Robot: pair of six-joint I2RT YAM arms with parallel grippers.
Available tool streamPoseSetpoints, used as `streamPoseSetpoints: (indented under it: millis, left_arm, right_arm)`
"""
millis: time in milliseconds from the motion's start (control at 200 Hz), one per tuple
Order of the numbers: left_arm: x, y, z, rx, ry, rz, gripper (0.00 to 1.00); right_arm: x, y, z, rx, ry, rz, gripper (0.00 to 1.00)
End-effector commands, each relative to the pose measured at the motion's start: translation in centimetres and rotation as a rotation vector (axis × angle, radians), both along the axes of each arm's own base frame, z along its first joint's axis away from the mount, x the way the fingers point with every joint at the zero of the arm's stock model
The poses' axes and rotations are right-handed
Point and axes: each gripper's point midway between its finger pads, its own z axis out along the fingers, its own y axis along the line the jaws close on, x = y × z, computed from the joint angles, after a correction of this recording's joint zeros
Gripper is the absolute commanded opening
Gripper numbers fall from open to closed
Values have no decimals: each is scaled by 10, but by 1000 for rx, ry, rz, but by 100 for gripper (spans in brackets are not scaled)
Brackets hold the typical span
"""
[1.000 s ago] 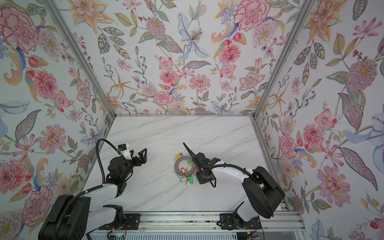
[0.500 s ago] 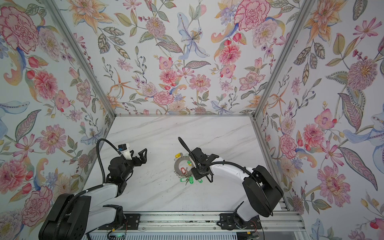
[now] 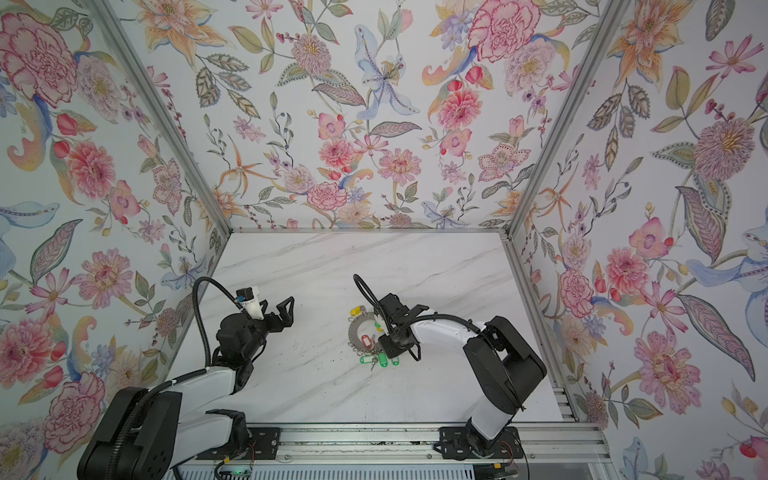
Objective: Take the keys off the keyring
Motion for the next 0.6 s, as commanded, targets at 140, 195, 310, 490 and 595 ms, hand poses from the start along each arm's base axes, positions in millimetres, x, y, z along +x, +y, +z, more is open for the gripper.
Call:
streamPoseSetpoints:
  millis: [140, 195, 310, 490, 595]
  left_arm:
    - [5, -7, 13, -18, -35, -32, 99]
    - [5, -8, 13, -20, -34, -34, 99]
    - [6, -8, 12, -21, -31, -37, 99]
    - [3, -11, 17, -23, -51, -55, 95]
    - [1, -13, 23, -13, -69, -70, 92]
  right_arm:
    - [-5, 2, 4, 23, 13, 15, 16]
    - [-6, 2, 5, 24, 14, 18, 14]
    - [-6, 1, 8, 21, 13, 20, 11]
    - [-5, 2, 25, 21, 10, 31, 6]
    - [2, 5, 45, 40, -24, 40, 6]
